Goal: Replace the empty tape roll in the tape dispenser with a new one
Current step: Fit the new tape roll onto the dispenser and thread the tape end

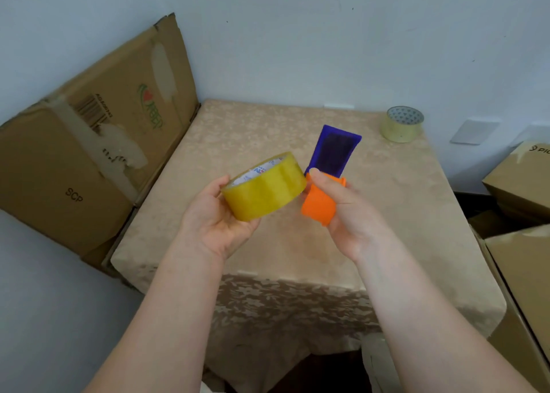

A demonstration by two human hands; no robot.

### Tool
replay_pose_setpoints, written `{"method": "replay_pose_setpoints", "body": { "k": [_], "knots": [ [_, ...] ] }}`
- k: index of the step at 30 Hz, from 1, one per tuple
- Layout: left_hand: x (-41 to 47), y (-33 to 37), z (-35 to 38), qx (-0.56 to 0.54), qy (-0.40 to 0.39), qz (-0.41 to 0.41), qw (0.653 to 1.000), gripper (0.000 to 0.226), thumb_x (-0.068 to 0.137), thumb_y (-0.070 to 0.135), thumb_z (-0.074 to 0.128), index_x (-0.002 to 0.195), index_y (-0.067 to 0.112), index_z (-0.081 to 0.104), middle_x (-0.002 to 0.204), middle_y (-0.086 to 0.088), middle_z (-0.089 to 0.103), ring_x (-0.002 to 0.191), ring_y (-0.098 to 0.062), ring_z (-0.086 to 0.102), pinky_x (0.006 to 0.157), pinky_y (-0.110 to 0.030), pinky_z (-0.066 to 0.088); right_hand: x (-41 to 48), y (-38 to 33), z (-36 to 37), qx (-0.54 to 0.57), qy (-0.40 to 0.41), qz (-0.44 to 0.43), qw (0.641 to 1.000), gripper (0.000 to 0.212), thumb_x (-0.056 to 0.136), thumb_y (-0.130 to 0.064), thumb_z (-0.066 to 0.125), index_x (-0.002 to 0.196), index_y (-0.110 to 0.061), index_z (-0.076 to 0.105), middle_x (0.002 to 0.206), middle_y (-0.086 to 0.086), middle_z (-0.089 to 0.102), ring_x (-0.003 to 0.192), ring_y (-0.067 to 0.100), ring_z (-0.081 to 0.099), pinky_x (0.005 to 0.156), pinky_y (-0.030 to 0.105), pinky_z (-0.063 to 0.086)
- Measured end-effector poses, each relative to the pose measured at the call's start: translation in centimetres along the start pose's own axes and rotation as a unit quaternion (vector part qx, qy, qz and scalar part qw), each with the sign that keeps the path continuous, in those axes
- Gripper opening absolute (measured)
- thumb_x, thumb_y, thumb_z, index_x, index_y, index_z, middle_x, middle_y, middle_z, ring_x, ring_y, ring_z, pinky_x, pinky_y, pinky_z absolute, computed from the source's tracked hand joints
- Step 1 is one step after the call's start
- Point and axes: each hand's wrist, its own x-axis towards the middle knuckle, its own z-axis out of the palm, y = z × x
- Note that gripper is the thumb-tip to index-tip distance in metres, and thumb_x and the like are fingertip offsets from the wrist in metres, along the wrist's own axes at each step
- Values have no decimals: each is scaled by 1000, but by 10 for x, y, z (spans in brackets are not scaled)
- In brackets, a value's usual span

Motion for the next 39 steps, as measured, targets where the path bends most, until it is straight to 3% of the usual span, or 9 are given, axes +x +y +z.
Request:
{"method": "replay_pose_setpoints", "body": {
  "k": [5,10,17,21,24,27,29,32,39],
  "knots": [
    [1,-4,-1,18,-8,-63,998,30,94,25,43,95,1,61,92,-17,65,85,-26,61,69,-41,55,-4,2,10,19,-52,10,998,42,63,-36,74,101,-20,68,100,3,71,90,18,68,93,38,49],
    [-3,-5,0,98,-41,-69,992,28,94,24,44,90,5,64,66,-12,72,54,-20,70,46,-28,56,-3,-1,10,65,-83,12,994,40,66,-26,72,104,-13,68,105,9,69,93,21,67,88,39,53],
    [0,-5,-5,228,-12,-11,974,36,94,32,45,123,16,59,113,-10,69,95,-24,66,63,-37,59,-6,-3,13,76,-74,10,994,58,60,-19,74,116,-9,61,101,5,72,88,19,70,78,34,55],
    [-11,-8,4,363,-79,104,923,54,81,49,59,132,34,48,130,8,54,114,-12,53,87,-41,52,-8,3,15,66,-43,-17,997,34,69,-10,71,101,-16,62,83,-4,74,75,11,71,72,30,54],
    [-19,-16,7,464,-155,172,855,76,66,40,76,135,36,44,130,12,55,114,-6,57,86,-28,52,-7,3,13,79,-28,-17,996,45,77,-9,68,121,-5,58,114,15,69,103,33,66,93,47,50],
    [-17,-25,4,543,-139,258,787,87,60,23,79,137,37,40,103,2,67,99,-15,66,87,-35,54,-8,0,12,86,-29,-21,996,51,75,-11,70,123,-5,56,124,25,62,113,44,59,97,60,44],
    [-16,-27,5,570,-111,296,759,88,58,21,76,136,38,39,87,-4,65,89,-20,67,85,-43,55,-9,1,11,81,-42,-29,995,40,74,-13,70,112,-10,62,117,20,67,107,39,63,96,57,46],
    [-18,-28,7,554,-115,289,773,87,57,20,75,135,33,39,94,-9,66,91,-22,67,84,-49,55,-12,1,13,49,-79,-42,995,24,70,-24,68,92,-17,67,96,12,73,89,29,69,82,44,54],
    [-22,-28,10,550,-114,283,777,79,60,15,80,131,30,46,108,7,66,95,-9,66,80,-36,58,-11,6,19,-13,-58,-51,997,33,91,-32,56,117,-13,60,108,9,72,91,17,68,69,27,53]
  ]
}}
